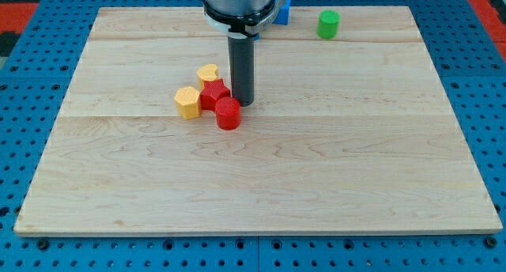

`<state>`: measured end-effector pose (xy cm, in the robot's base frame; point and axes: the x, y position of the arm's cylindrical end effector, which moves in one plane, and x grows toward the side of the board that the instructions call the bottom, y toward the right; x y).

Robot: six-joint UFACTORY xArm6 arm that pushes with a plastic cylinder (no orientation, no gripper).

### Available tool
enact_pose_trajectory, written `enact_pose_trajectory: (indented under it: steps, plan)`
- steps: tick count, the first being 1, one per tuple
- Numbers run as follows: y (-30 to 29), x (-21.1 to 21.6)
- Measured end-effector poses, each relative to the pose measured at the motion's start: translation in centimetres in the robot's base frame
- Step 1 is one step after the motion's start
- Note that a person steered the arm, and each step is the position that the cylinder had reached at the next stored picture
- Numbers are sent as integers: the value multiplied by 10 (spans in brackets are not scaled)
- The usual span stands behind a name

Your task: Push the red star and yellow hexagon to left and down

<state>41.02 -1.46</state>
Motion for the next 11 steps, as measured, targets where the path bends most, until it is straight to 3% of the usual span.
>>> enact_pose_trajectory:
  steps: [1,3,5,6,9,10,11]
  plan:
    - [28,22]
    - [-61,-30]
    - [-97,-31]
    - [-141,-38]
    - [-131,-2]
    - [-156,-13]
    - [-167,-74]
